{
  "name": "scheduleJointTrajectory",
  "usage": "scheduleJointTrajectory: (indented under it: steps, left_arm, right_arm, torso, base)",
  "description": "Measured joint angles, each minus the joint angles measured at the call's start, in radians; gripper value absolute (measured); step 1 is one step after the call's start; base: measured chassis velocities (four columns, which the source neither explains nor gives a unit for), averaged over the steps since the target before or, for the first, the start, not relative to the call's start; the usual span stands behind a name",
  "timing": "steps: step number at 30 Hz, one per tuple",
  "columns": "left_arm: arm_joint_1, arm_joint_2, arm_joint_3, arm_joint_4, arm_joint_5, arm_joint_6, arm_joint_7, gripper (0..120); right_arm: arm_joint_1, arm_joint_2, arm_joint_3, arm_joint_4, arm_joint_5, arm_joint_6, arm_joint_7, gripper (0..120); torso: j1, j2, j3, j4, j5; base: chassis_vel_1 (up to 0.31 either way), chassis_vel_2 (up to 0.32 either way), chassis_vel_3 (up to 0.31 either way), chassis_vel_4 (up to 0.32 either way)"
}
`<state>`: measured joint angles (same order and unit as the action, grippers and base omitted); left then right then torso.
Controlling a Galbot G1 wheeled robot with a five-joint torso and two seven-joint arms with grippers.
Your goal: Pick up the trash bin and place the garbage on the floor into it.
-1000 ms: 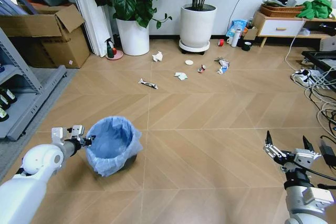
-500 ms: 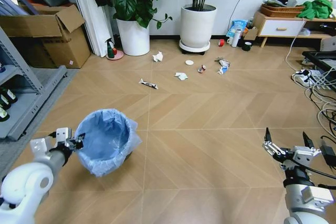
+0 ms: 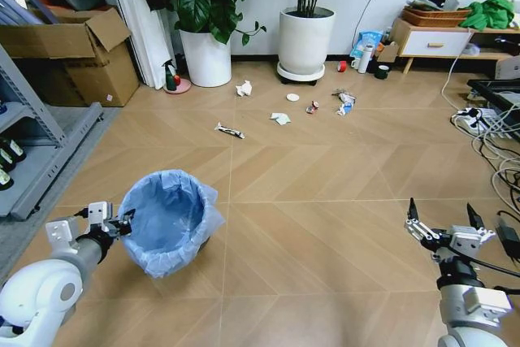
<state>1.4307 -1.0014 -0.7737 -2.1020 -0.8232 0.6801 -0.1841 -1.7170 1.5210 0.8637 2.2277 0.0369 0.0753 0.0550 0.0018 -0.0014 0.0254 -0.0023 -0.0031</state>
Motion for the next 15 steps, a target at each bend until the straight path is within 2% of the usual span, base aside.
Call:
scheduleJointTrajectory:
  steps: [10, 15]
  left_arm:
    - [-0.001, 0.000, 0.022, 0.000, 0.014, 0.001, 0.011, 0]
    - [-0.005, 0.000, 0.032, -0.003, 0.019, 0.000, 0.016, 0]
  right_arm:
    - [0.004, 0.004, -0.002, -0.006, 0.001, 0.011, -0.001, 100]
    - [0.004, 0.006, -0.003, -0.010, 0.001, 0.010, -0.002, 100]
  torso:
    - [0.000, 0.000, 0.000, -0.0001, -0.0002]
    - [0.000, 0.000, 0.000, 0.0003, 0.0004]
  base:
    - [-0.028, 0.373, 0.033, -0.374]
    - [-0.128, 0.355, 0.137, -0.334]
